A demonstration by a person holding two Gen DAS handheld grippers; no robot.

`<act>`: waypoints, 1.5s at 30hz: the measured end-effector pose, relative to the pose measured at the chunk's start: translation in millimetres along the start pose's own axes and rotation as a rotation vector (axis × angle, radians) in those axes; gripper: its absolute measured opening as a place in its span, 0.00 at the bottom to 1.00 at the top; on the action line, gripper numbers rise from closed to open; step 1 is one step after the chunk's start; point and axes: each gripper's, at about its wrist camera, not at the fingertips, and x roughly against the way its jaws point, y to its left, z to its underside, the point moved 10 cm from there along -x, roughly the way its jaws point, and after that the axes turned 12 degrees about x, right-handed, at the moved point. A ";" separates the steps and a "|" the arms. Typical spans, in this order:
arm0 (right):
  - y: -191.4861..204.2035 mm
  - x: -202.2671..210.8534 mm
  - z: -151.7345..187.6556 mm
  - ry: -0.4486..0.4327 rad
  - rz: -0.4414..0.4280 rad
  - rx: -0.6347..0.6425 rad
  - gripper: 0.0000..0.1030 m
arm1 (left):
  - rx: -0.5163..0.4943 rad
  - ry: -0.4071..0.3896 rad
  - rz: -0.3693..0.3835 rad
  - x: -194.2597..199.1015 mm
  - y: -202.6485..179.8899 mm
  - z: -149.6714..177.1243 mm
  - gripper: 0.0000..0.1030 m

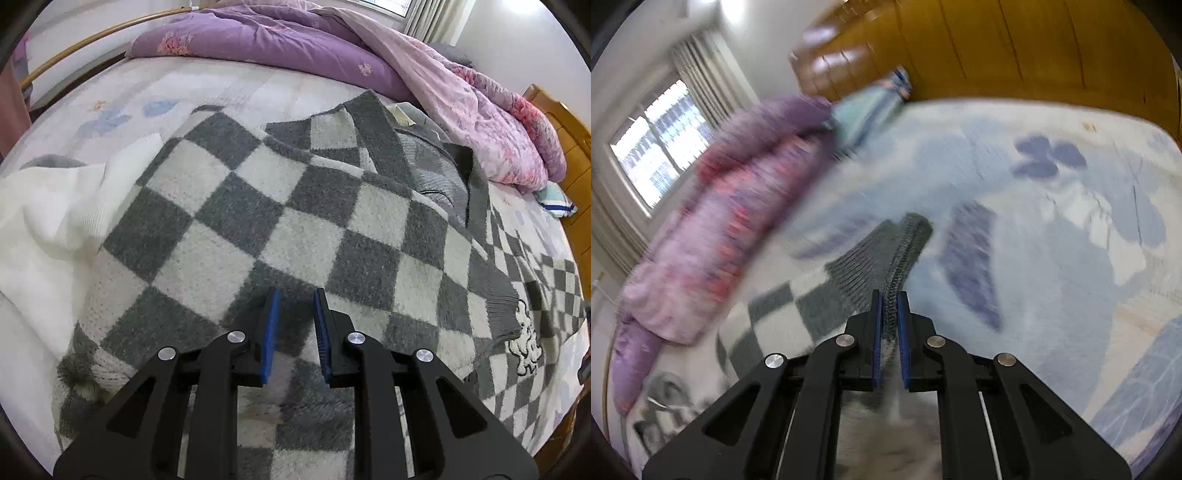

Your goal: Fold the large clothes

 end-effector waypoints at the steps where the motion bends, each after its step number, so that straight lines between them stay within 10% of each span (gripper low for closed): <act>1: -4.0 -4.4 4.8 0.008 -0.001 0.009 0.07 | -0.004 -0.001 -0.005 -0.4 -1.4 0.1 0.19; 9: 88.9 78.8 -20.4 -0.220 0.024 0.222 0.07 | 0.029 0.003 0.002 4.0 0.7 2.2 0.20; 16: 285.4 183.7 19.5 -0.341 -0.302 0.425 0.05 | 0.046 -0.003 0.051 21.4 3.9 0.2 0.22; 26: 498.6 207.3 181.2 -0.112 -0.580 0.611 0.00 | 0.060 -0.004 0.085 42.1 31.7 -12.8 0.25; 38: 359.0 95.2 197.8 0.135 -0.359 0.769 0.07 | 0.053 0.046 0.127 25.8 33.6 3.0 0.28; 45: 367.4 57.6 223.7 0.189 -0.331 0.995 0.26 | 0.051 0.055 0.119 10.0 20.5 4.7 0.31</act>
